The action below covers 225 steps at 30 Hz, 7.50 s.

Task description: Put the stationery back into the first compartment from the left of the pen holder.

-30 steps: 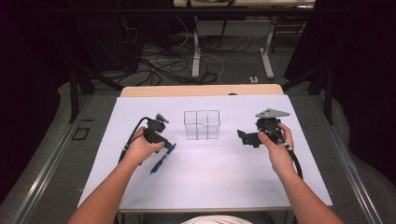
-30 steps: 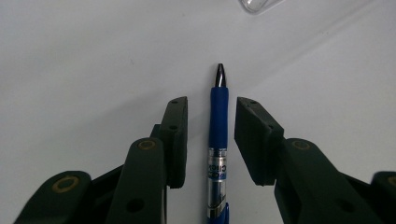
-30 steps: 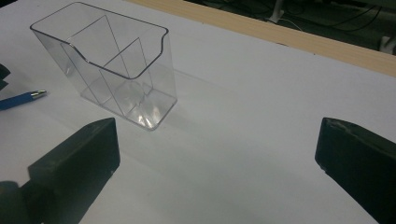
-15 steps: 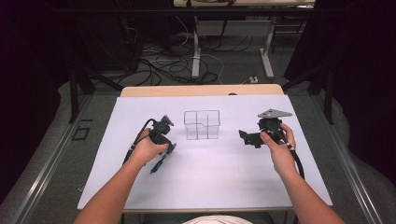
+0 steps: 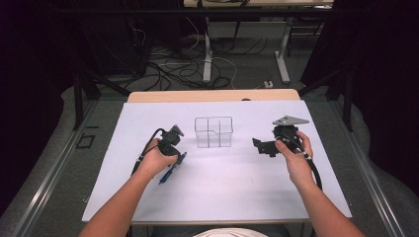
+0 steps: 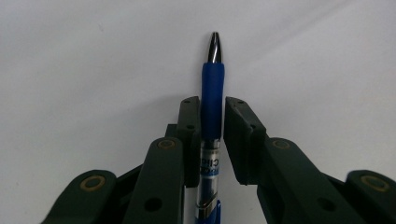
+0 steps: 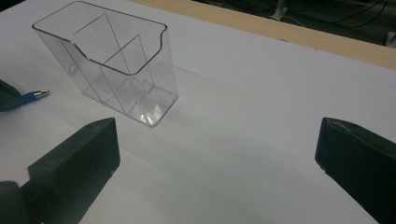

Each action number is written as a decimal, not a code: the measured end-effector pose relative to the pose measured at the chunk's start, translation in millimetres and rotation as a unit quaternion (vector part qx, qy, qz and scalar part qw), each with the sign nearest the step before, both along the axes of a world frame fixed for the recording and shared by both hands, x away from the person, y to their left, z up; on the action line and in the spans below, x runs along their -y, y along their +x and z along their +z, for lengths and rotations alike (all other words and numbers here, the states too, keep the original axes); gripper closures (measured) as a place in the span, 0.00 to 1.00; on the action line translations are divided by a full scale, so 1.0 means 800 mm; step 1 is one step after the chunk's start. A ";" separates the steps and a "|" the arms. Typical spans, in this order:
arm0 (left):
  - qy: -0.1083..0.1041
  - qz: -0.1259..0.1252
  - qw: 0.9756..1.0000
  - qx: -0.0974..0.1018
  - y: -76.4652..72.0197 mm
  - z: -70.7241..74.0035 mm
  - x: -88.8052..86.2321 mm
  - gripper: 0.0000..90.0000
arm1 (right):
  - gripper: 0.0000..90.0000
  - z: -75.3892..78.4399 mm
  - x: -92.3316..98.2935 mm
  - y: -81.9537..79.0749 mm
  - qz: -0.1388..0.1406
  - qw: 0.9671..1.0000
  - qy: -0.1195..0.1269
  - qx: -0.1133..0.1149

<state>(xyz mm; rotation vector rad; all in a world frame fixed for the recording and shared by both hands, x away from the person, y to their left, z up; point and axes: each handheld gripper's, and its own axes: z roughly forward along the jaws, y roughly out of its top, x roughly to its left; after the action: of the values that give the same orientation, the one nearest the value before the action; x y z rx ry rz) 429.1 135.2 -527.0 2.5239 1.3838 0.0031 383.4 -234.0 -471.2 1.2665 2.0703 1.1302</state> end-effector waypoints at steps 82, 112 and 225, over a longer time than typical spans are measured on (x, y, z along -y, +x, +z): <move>-0.255 0.092 0.912 0.308 -0.003 0.111 -0.032 0.88 | 0.00 0.000 0.005 0.000 -0.008 1.000 0.002 0.000; -0.300 0.059 0.868 0.392 0.013 0.143 0.033 0.88 | 0.00 -0.001 0.014 0.001 -0.018 0.999 0.026 -0.003; -0.265 0.068 0.891 0.363 -0.055 0.114 -0.086 0.00 | 0.00 0.000 0.028 0.002 -0.036 0.998 0.044 -0.003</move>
<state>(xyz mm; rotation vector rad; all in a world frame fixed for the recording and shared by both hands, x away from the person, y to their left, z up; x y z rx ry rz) 385.1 203.9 -436.2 1.6945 1.0445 0.4782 385.0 -256.3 -470.9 1.3760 1.9824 1.1973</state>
